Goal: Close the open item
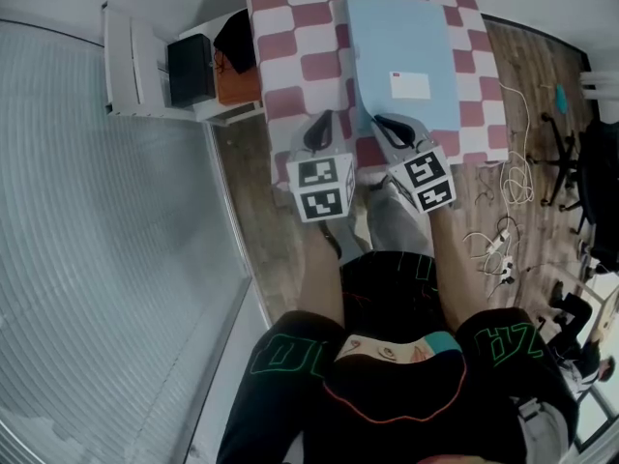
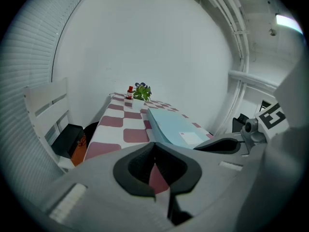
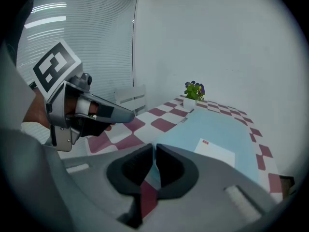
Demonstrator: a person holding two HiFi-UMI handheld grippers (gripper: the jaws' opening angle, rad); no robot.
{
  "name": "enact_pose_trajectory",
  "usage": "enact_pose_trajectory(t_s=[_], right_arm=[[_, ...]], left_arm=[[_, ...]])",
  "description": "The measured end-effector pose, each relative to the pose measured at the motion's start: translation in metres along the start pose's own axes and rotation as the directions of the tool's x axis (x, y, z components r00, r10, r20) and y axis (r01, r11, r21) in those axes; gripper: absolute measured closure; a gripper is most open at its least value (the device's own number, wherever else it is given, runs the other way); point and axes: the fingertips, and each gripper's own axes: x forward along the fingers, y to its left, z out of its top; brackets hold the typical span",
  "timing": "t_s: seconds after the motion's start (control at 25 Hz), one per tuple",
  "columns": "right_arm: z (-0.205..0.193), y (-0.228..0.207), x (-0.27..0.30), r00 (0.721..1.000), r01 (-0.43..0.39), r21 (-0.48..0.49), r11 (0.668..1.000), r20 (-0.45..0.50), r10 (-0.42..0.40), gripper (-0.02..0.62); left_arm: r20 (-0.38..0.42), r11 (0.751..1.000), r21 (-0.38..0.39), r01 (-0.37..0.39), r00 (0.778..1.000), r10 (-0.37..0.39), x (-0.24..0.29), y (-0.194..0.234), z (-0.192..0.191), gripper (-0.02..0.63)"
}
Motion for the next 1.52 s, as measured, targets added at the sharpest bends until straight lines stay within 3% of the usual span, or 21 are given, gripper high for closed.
enact_pose_trajectory(t_s=[0.4,0.64,0.76,1.0,1.36,1.52], right_arm=[[-0.012,0.009,0.012,0.997,0.018,-0.077,0.997,-0.072,-0.023,0.548],[-0.016,0.012,0.014,0.992,0.071,-0.145,0.987,-0.090,-0.084,0.517],[-0.018,0.019,0.017,0.994,0.030,-0.123,0.992,-0.102,-0.043,0.462],[-0.016,0.020,0.015,0.995,0.011,-0.069,0.998,-0.094,-0.018,0.462],[0.028,-0.011,-0.013,0.993,0.111,-0.009,0.994,0.051,-0.110,0.579],[0.043,-0.026,-0.025,0.984,0.150,0.004,0.989,0.095,-0.150,0.591]], left_arm=[[0.000,1.000,-0.014,0.004,1.000,-0.004,0.001,0.001,-0.002,0.597],[0.030,1.000,-0.013,0.007,1.000,-0.006,-0.002,0.004,0.008,0.597],[0.044,1.000,-0.005,0.009,0.999,-0.009,-0.003,0.007,0.017,0.597],[0.073,1.000,0.021,0.021,0.997,-0.022,-0.006,0.003,0.031,0.597],[0.132,0.999,0.033,0.012,0.991,-0.016,-0.010,0.000,0.050,0.597],[0.156,0.999,0.028,0.029,0.987,-0.033,-0.008,-0.006,0.058,0.597]])
